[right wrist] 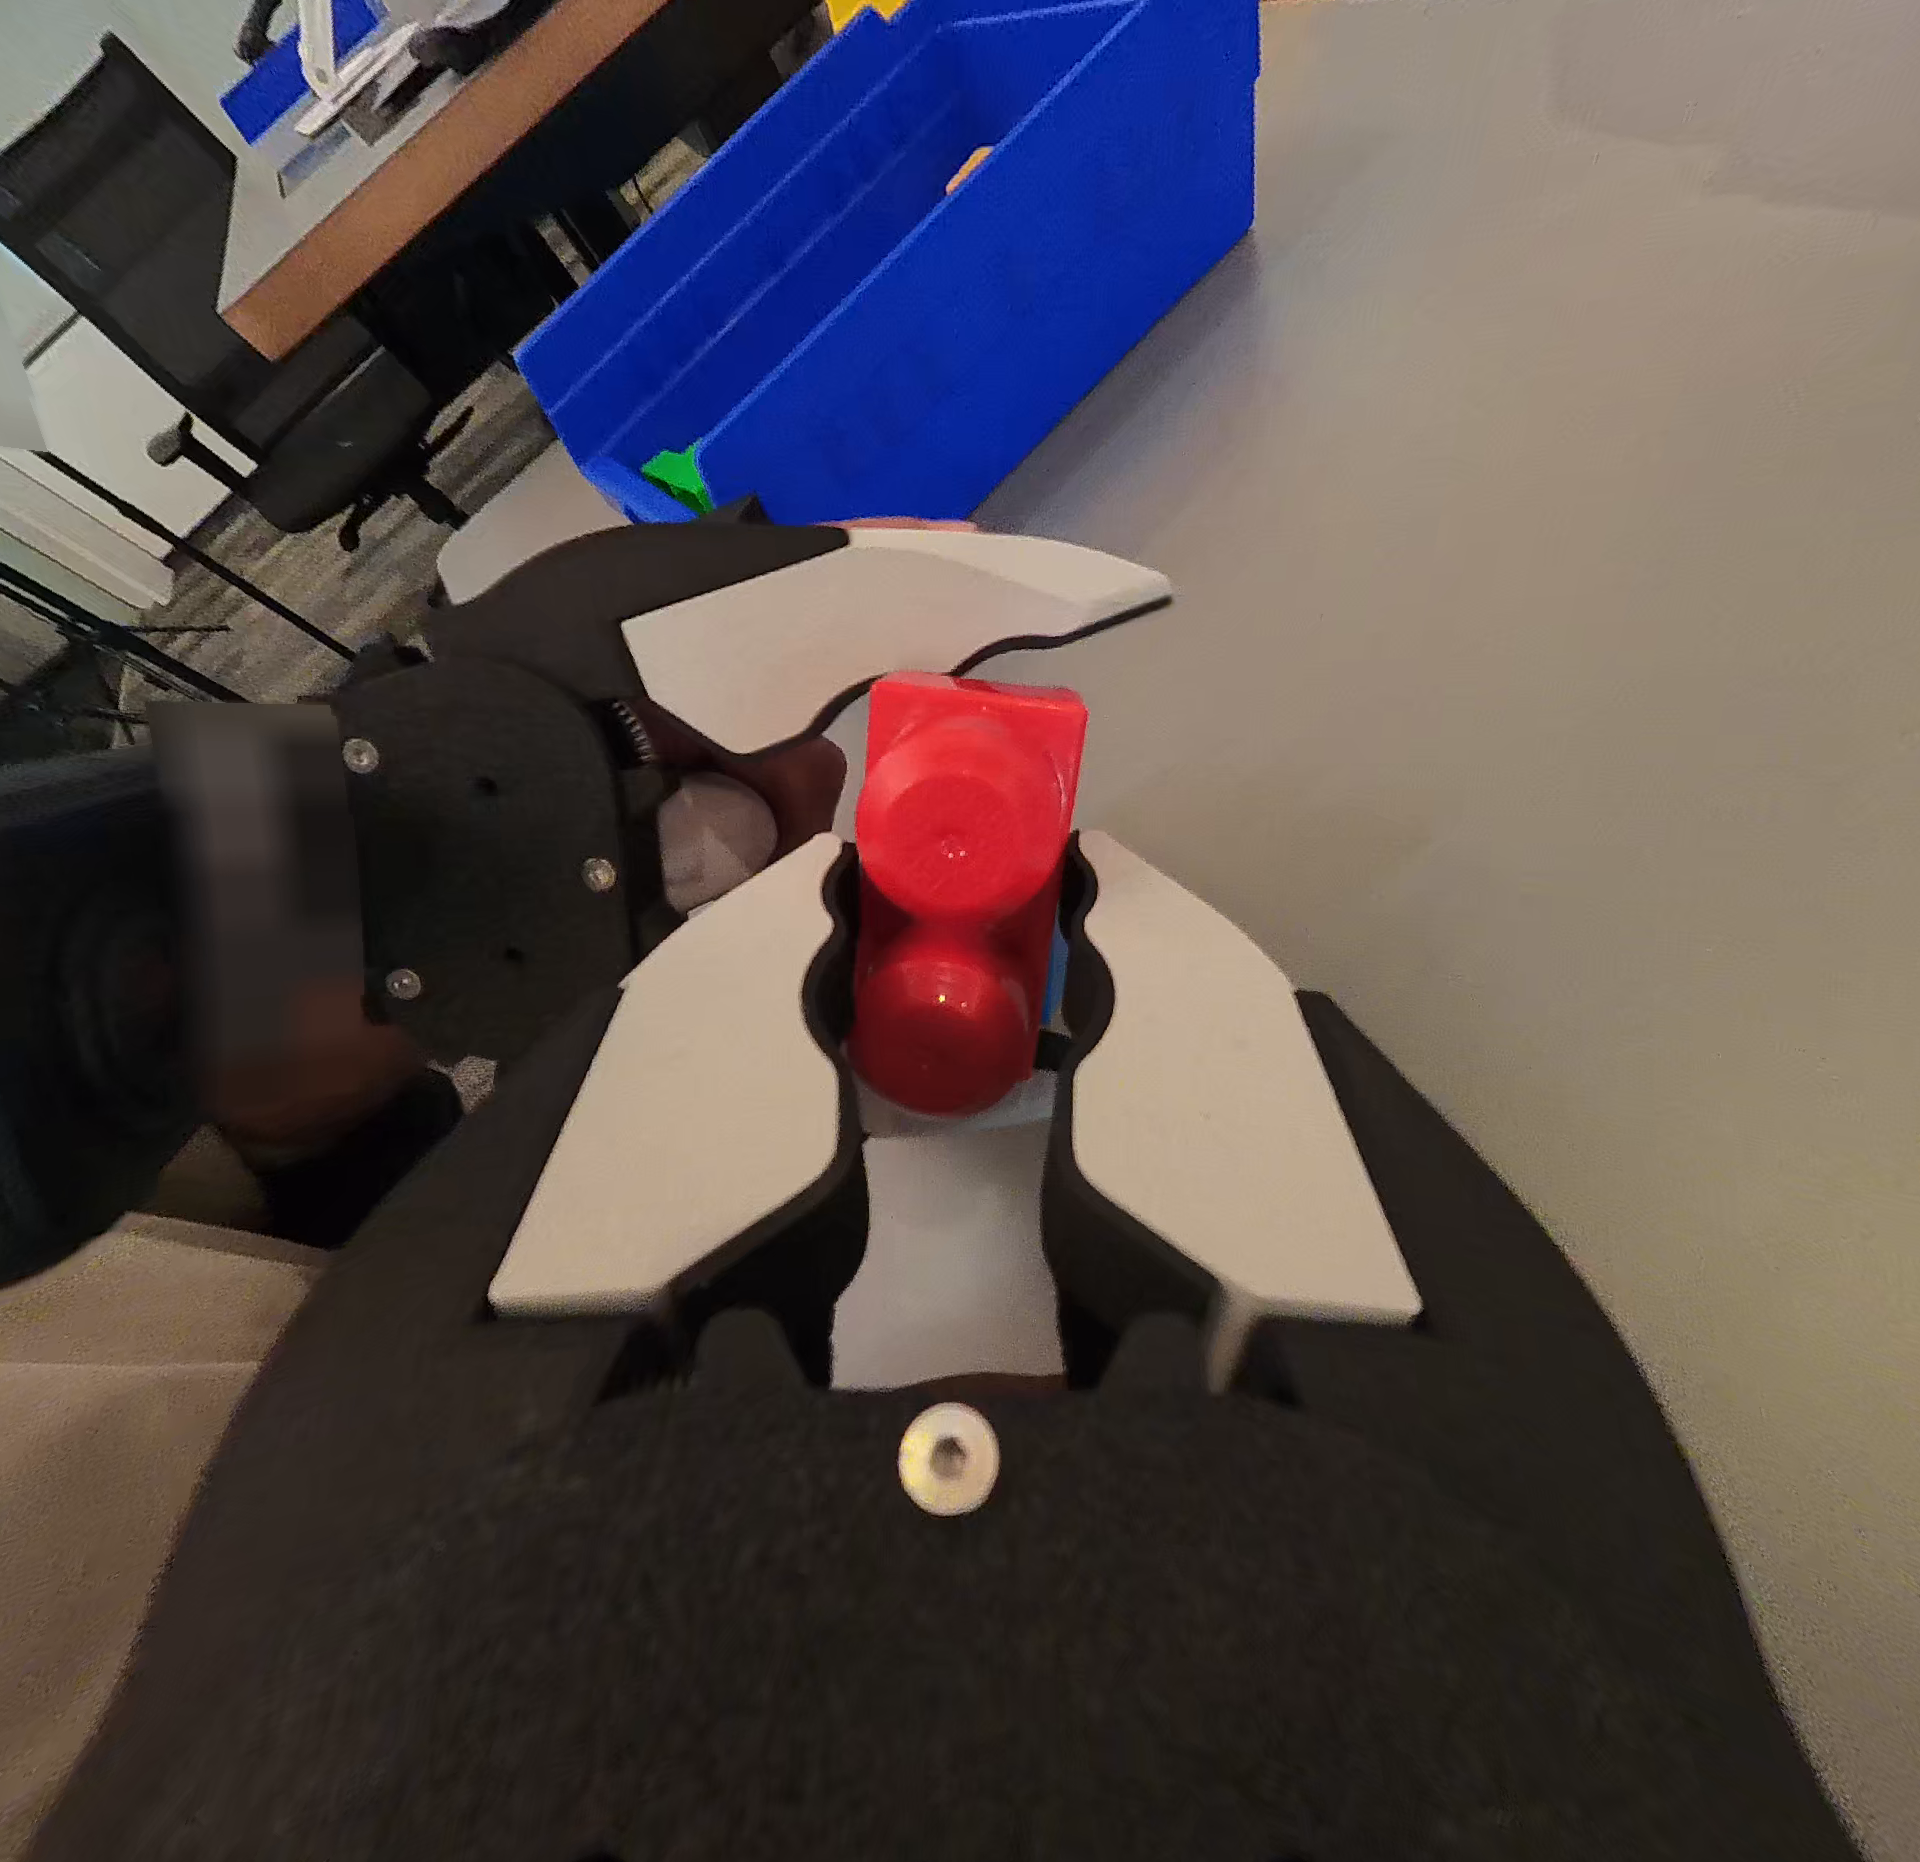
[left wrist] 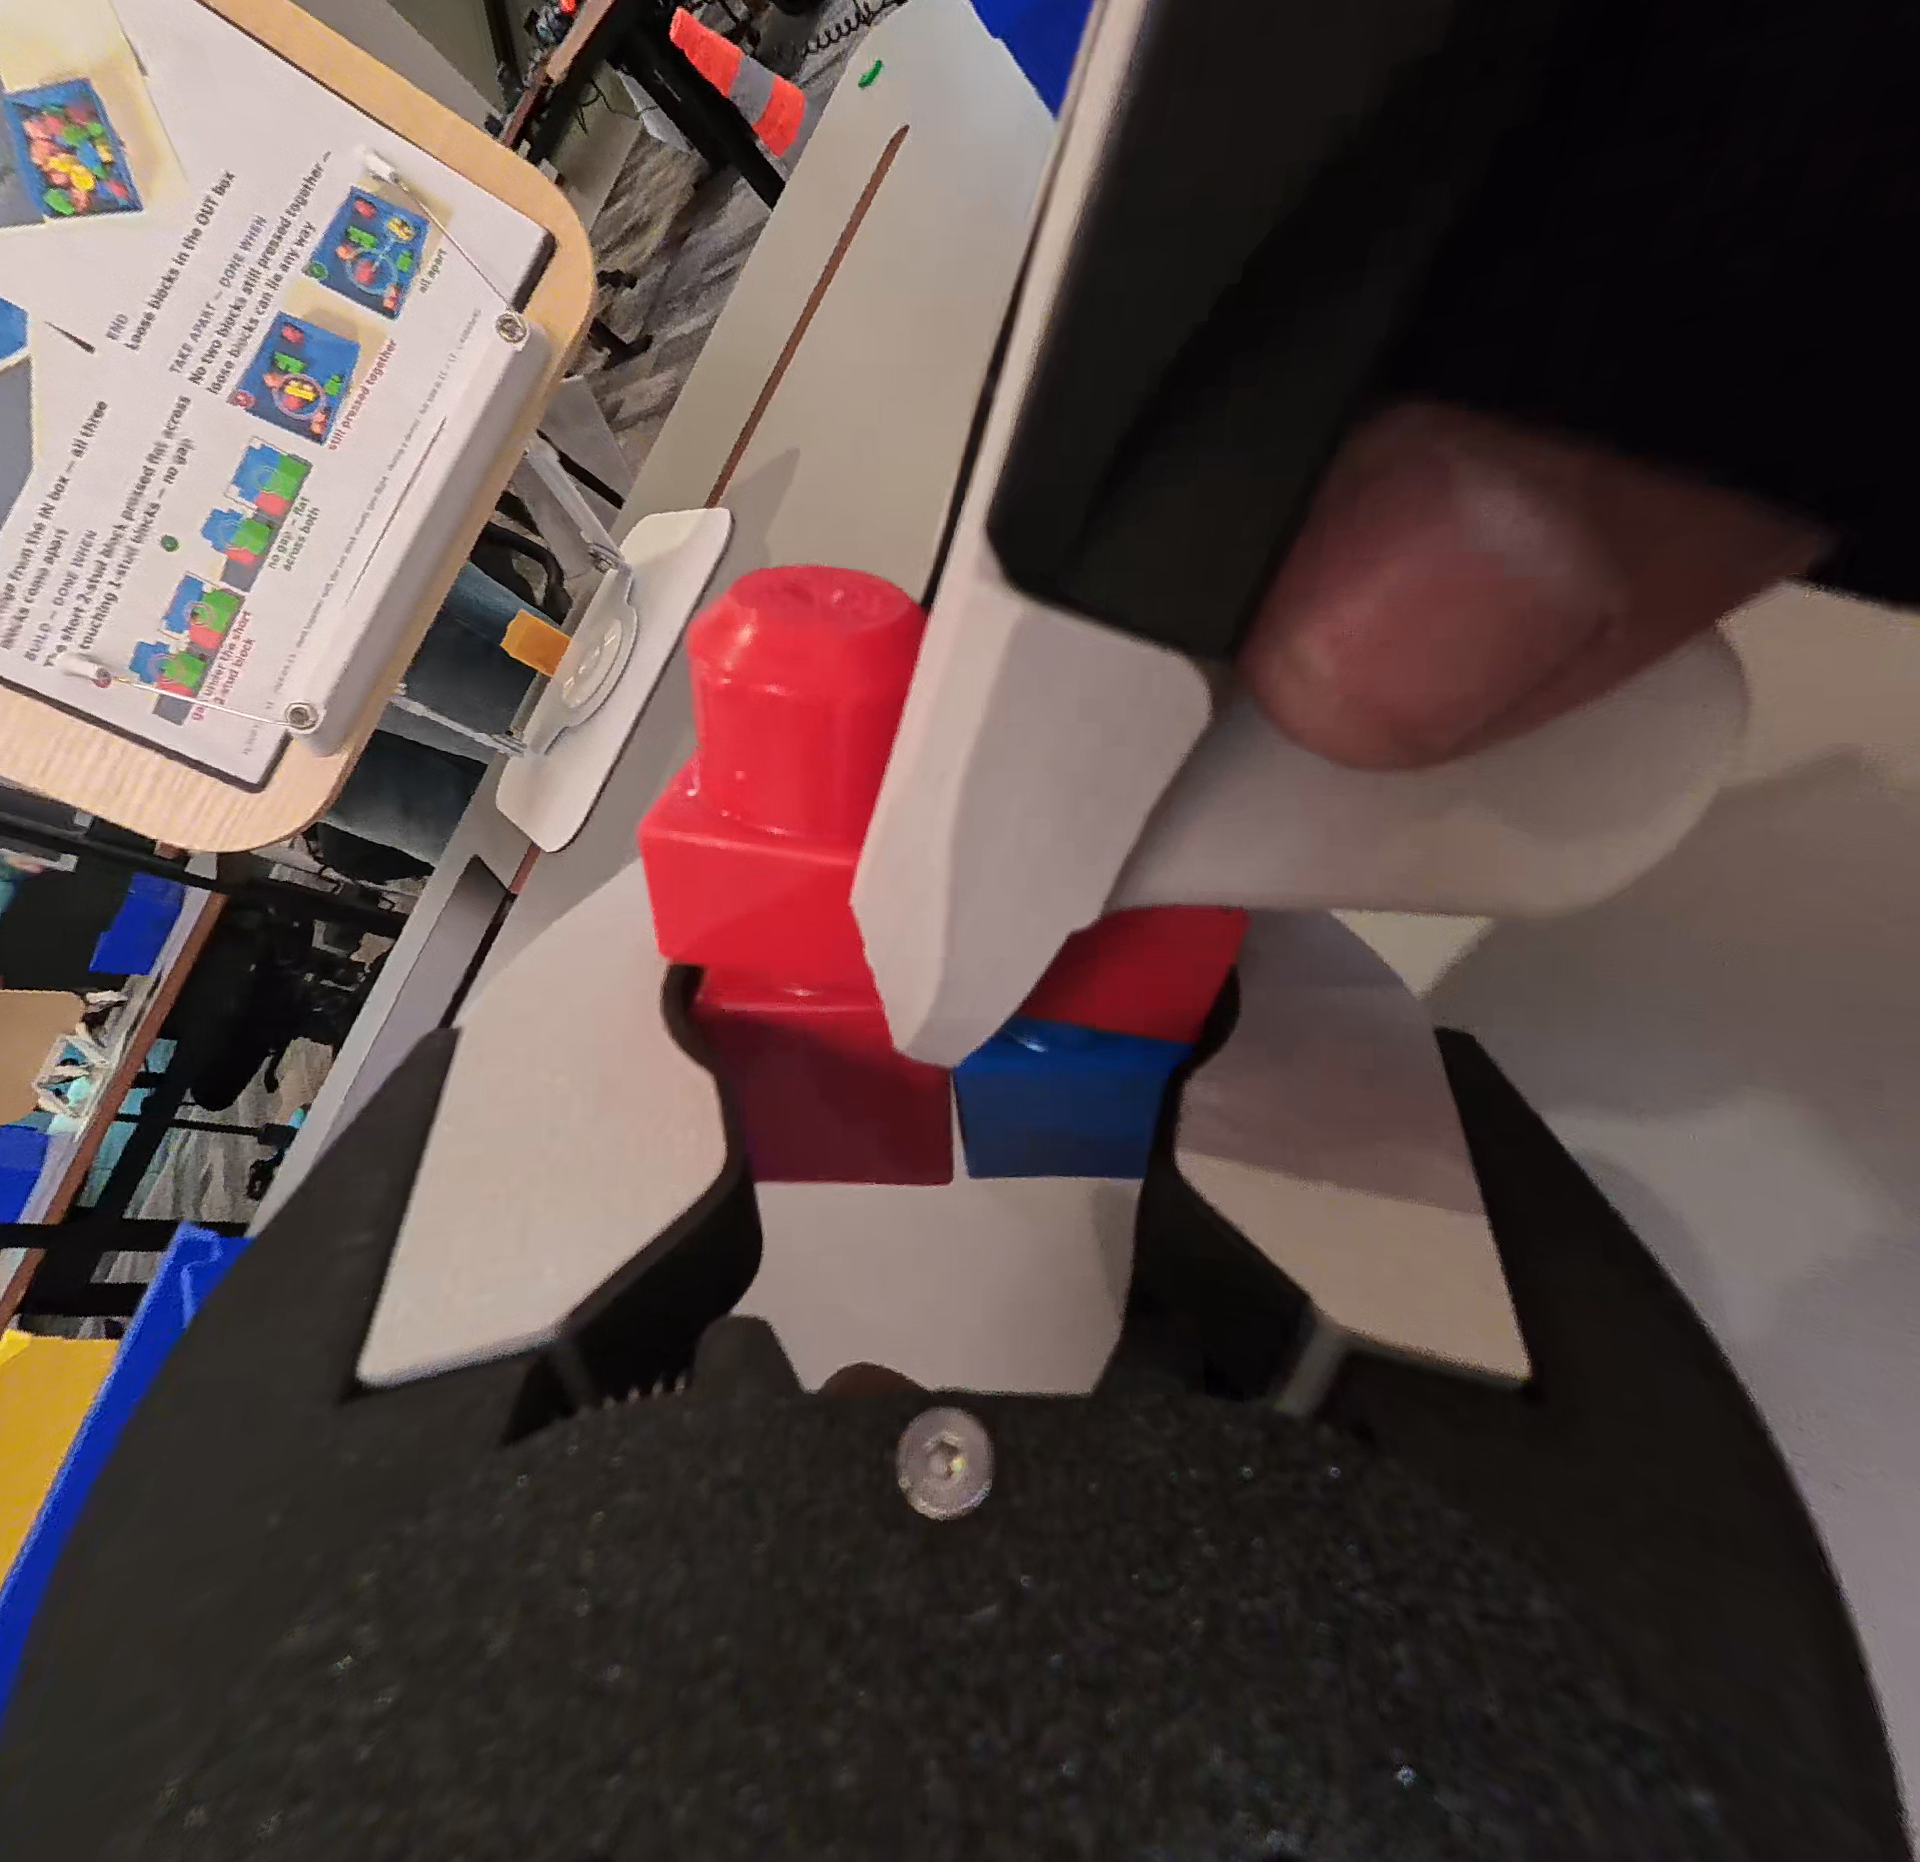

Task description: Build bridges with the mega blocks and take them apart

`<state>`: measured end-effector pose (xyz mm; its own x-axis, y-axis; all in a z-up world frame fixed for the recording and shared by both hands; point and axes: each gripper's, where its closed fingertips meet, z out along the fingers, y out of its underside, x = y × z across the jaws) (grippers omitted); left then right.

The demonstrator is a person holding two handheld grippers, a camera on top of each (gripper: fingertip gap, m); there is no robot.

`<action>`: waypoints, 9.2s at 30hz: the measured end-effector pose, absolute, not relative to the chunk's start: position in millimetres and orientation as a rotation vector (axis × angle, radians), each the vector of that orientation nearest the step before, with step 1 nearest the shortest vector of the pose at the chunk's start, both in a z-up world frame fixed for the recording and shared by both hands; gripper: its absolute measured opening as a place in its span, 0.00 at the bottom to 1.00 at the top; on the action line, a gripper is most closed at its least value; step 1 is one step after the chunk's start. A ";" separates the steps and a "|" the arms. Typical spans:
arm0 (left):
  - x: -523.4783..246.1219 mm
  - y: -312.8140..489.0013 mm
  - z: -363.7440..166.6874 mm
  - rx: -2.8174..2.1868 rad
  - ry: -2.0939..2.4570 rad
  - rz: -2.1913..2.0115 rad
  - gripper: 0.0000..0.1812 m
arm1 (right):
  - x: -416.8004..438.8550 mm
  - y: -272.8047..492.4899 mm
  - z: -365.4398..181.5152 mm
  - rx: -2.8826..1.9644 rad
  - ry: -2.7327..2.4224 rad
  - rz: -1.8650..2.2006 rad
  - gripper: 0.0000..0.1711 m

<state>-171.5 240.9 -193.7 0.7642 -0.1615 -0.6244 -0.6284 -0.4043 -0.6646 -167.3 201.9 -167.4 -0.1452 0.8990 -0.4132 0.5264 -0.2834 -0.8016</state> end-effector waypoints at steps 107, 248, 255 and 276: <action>-208.4 198.5 -204.2 -2.017 0.410 0.476 0.36 | -141.4 235.0 -158.4 -1.762 -1.587 1.948 0.21; -130.0 199.2 -193.5 -1.839 0.998 0.401 0.21 | -106.5 211.9 -182.9 -1.828 -1.744 2.149 0.21; -139.1 204.7 -188.1 -1.846 0.803 0.402 0.23 | -107.8 218.2 -182.5 -1.836 -1.687 2.174 0.21; -127.5 200.7 -191.7 -1.843 0.820 0.309 0.07 | -110.0 221.8 -185.7 -1.820 -1.695 2.099 0.21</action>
<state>-127.5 200.7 -191.7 0.7320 -0.3923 -0.5570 -0.6623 -0.2181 -0.7168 -110.0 221.8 -185.7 -0.3699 0.5079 -0.7780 0.6535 -0.4530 -0.6064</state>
